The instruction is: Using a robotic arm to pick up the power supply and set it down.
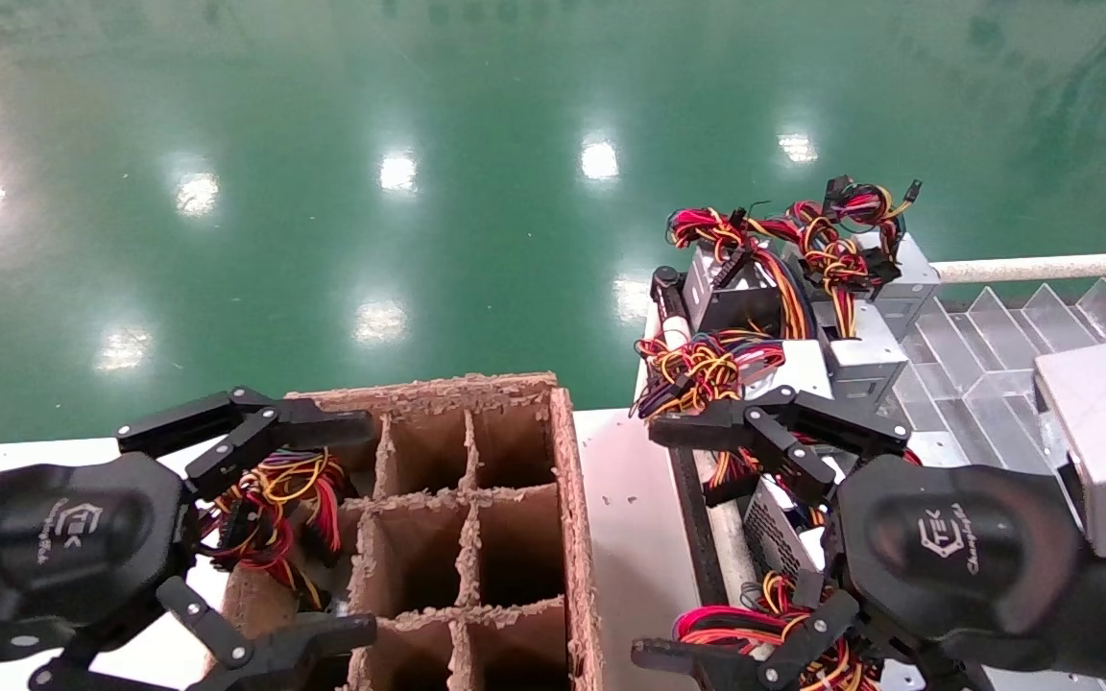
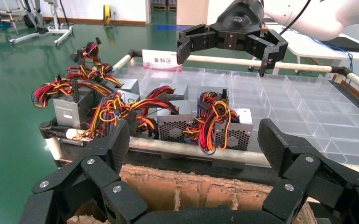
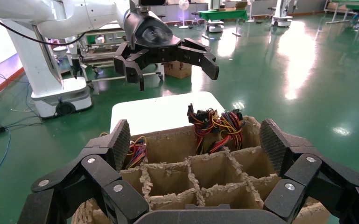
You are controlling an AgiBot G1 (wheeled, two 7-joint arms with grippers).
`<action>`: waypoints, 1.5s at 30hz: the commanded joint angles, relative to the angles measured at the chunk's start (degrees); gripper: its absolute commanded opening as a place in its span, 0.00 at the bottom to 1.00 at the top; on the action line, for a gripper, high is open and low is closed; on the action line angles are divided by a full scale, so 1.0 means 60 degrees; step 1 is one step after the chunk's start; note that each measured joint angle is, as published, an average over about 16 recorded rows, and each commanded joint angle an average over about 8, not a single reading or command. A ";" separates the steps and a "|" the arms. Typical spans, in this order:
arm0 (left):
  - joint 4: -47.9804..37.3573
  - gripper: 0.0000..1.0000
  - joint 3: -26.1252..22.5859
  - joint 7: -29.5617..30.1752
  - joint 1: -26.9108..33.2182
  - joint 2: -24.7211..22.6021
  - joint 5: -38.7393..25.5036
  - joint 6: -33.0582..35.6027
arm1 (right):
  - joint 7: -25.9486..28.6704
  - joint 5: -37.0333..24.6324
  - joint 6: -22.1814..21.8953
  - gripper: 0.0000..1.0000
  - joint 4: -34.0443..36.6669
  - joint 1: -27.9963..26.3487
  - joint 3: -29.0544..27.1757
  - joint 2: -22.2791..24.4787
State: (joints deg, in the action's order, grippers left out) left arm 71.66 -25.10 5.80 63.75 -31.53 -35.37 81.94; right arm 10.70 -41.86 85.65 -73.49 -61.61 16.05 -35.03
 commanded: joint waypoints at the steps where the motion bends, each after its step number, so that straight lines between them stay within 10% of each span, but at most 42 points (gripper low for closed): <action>1: 0.0000 1.00 0.0000 0.0000 0.0000 0.0000 0.0000 0.0000 | 0.0000 0.0000 0.0000 1.00 0.0000 0.0000 0.0000 0.0000; 45: 0.0000 1.00 0.0000 0.0000 0.0000 0.0000 0.0000 0.0000 | 0.0000 0.0000 0.0000 1.00 0.0000 0.0000 0.0000 0.0000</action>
State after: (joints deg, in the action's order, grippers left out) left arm 71.66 -25.10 5.81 63.75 -31.53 -35.37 81.94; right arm 10.70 -41.86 85.65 -73.49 -61.61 16.05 -35.03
